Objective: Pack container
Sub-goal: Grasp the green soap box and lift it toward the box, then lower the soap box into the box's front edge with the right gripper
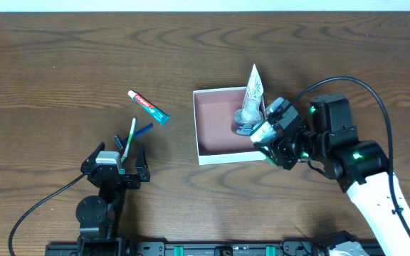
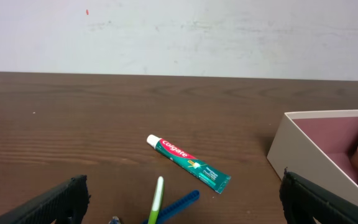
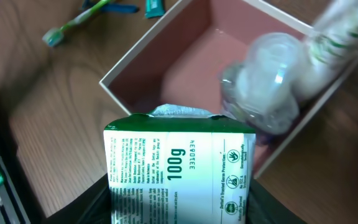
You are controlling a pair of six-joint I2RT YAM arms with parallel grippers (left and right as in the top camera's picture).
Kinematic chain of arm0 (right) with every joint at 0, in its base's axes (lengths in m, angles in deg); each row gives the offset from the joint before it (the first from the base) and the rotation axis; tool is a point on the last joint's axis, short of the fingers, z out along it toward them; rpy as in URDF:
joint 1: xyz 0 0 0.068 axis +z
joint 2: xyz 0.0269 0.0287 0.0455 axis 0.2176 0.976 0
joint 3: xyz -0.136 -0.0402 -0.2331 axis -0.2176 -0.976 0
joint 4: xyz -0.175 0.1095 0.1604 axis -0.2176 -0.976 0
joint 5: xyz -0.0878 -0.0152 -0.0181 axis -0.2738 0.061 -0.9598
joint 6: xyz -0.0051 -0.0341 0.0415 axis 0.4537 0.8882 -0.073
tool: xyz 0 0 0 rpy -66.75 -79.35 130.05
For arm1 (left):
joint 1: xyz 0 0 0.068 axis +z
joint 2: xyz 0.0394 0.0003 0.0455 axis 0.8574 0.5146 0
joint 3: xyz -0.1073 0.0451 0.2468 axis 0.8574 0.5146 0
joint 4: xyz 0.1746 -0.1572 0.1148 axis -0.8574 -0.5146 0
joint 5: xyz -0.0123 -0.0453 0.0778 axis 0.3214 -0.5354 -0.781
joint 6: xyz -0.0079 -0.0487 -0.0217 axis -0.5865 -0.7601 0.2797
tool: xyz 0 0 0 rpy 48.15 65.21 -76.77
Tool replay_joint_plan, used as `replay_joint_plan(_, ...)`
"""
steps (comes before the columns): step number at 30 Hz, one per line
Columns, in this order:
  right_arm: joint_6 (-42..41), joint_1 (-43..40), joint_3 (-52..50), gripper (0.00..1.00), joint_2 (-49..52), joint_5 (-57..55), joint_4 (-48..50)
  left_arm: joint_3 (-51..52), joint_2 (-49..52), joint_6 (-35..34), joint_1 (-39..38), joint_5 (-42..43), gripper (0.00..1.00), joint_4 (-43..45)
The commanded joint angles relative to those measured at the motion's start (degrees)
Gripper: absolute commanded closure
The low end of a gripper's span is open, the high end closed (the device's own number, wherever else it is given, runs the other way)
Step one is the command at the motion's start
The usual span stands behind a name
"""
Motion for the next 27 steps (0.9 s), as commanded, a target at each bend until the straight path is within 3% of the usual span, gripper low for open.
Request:
replay_joint_plan(1, 2.3, 2.3, 0.8, 0.49, -0.3, -0.9, 0.2, 1.0, -0.1, 0.2, 0.3, 0.9, 0.02, -1.9)
replay_joint_plan(2, 2.4, 2.8, 0.8, 0.46, -0.1, -0.9, 0.3, 1.0, -0.1, 0.2, 0.3, 0.9, 0.02, -1.9)
replay_joint_plan(4, 4.3, 3.6, 0.8, 0.52, 0.8, -0.9, 0.8, 1.0, -0.1, 0.2, 0.3, 0.9, 0.02, -1.9)
replay_joint_plan(9, 9.5, 4.2, 0.8, 0.52, 4.2, -0.9, 3.8, 1.0, -0.1, 0.2, 0.3, 0.9, 0.02, -1.9)
replay_joint_plan(17, 17.3, 4.2, 0.8, 0.6, 12.1, -1.0, 11.3, 1.0, -0.1, 0.2, 0.3, 0.9, 0.02, -1.9)
replay_joint_plan(27, 20.8, 4.5, 0.8, 0.47, 17.9, -0.5, 13.4, 1.0, -0.1, 0.2, 0.3, 0.9, 0.02, -1.9)
